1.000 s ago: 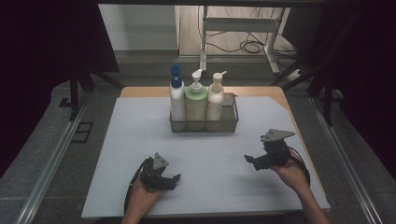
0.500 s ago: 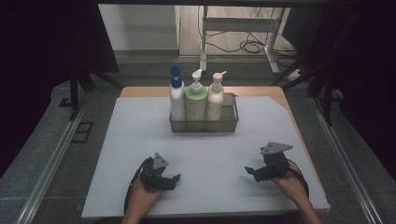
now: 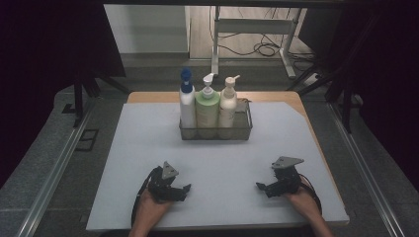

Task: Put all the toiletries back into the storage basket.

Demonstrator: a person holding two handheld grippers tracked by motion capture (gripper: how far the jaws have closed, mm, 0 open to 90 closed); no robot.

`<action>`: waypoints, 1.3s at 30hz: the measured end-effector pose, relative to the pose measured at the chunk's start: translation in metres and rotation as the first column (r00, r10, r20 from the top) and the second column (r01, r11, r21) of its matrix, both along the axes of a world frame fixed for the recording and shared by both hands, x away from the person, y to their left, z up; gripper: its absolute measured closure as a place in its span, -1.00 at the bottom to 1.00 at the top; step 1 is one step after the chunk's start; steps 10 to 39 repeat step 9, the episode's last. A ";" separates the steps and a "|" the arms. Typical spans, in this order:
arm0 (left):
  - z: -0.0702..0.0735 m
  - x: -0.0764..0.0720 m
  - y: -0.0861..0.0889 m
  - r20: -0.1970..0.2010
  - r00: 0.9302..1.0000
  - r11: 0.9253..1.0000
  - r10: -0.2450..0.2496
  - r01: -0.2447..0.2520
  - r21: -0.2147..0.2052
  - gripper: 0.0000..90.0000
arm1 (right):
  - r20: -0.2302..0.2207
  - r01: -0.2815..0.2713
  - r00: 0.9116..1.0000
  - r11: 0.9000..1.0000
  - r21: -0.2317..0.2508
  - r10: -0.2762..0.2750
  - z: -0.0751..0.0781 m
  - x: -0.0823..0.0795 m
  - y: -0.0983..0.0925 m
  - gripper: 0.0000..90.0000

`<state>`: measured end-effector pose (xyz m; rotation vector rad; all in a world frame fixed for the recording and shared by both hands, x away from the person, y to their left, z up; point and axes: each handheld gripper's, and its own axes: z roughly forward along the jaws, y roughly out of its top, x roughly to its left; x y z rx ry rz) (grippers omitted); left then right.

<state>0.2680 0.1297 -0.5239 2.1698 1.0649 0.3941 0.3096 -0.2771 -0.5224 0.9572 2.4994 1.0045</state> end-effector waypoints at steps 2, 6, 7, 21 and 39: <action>0.000 0.000 0.000 0.000 1.000 1.000 0.000 0.000 0.000 -0.72 | -0.009 0.003 1.000 1.000 0.005 -0.003 0.000 0.001 -0.001 -1.00; 0.000 0.000 0.000 0.000 1.000 1.000 0.000 0.000 0.000 -0.73 | -0.007 0.003 1.000 1.000 0.005 -0.003 -0.001 0.001 -0.001 -1.00; 0.000 0.000 0.000 0.000 1.000 1.000 0.000 0.000 0.000 -0.73 | -0.007 0.003 1.000 1.000 0.006 -0.003 -0.001 0.001 -0.001 -1.00; 0.000 0.000 0.000 -0.002 1.000 1.000 -0.001 0.001 -0.002 -0.73 | -0.007 0.003 1.000 1.000 0.005 -0.003 -0.001 0.001 -0.001 -1.00; 0.000 0.000 0.000 -0.002 1.000 1.000 -0.001 0.001 -0.002 -0.73 | -0.007 0.003 1.000 1.000 0.005 -0.003 -0.001 0.001 -0.001 -1.00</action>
